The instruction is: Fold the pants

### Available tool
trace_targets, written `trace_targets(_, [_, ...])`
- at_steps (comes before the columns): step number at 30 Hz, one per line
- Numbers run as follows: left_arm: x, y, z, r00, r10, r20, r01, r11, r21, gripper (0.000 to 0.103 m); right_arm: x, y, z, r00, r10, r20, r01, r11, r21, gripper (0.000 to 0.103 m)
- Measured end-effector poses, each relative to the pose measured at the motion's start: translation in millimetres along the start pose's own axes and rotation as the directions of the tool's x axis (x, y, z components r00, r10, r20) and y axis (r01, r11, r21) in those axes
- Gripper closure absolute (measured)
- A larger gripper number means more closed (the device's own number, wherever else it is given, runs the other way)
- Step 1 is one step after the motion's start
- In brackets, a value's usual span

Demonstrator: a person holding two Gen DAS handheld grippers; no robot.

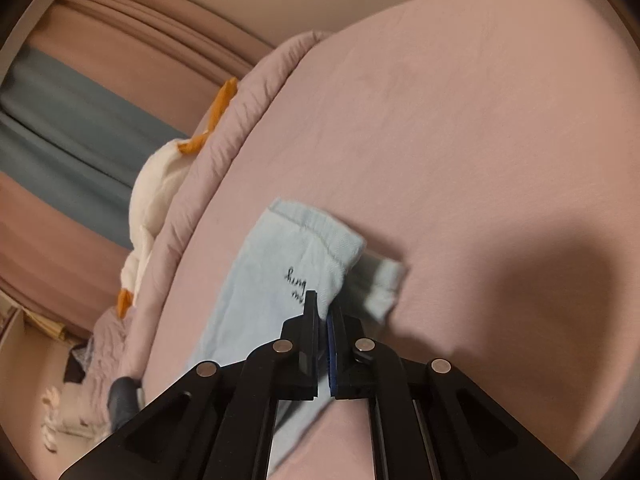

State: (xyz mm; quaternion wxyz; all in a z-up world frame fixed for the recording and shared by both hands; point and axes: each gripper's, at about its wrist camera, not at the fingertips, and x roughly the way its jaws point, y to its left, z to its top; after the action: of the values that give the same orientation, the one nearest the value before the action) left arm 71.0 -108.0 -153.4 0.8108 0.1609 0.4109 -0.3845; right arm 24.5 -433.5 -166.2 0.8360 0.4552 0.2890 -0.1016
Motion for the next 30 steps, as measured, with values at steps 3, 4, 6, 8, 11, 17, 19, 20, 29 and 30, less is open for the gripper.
trace_targets(3, [3, 1, -6, 1.0, 0.014, -0.009, -0.014, 1.0, 0.001, 0.091, 12, -11, -1, 0.998, -0.029, -0.053, 0.03, 0.999, 0.024, 0.098])
trace_targets(4, [3, 2, -7, 1.0, 0.007, -0.012, -0.008, 1.0, -0.011, 0.091, 13, -11, 0, 0.998, -0.026, -0.057, 0.028, 0.999, 0.021, 0.098])
trace_targets(6, [-2, 7, -8, 1.0, -0.011, -0.007, 0.011, 0.999, -0.041, 0.09, 13, -12, 5, 0.997, -0.03, -0.07, 0.03, 0.999, 0.012, 0.098])
trace_targets(8, [-11, 8, -10, 1.0, -0.03, 0.006, 0.03, 0.998, -0.053, 0.09, 3, -9, 9, 0.996, -0.077, -0.046, 0.076, 0.997, -0.016, 0.094])
trace_targets(11, [-33, 14, -14, 0.996, -0.076, 0.046, 0.08, 0.992, -0.094, 0.087, -26, 10, 8, 0.977, -0.19, 0.098, 0.201, 0.972, -0.122, 0.08])
trace_targets(17, [-44, 42, 0, 0.996, -0.015, 0.085, 0.033, 0.977, -0.21, 0.07, -1, 101, -32, 0.987, -0.065, -0.144, -0.014, 0.874, -0.486, 0.081])
trace_targets(19, [-27, 52, -1, 1.0, -0.003, 0.026, 0.01, 0.966, -0.257, 0.07, 21, 131, -56, 0.972, -0.086, -0.221, -0.062, 0.807, -0.587, 0.081])
trace_targets(20, [-19, 55, -5, 1.0, -0.006, -0.014, 0.002, 0.962, -0.274, 0.071, 29, 139, -66, 0.966, -0.105, -0.238, -0.068, 0.781, -0.62, 0.081])
trace_targets(29, [-45, 51, -56, 1.0, -0.025, 0.004, 0.025, 0.971, -0.239, 0.07, 16, 130, -137, 0.932, -0.283, -0.228, -0.029, 0.566, -0.824, 0.082])
trace_targets(30, [-50, 53, -56, 1.0, -0.007, 0.016, 0.011, 0.97, -0.243, 0.069, 14, 136, -133, 0.927, -0.296, -0.228, -0.024, 0.562, -0.827, 0.082])
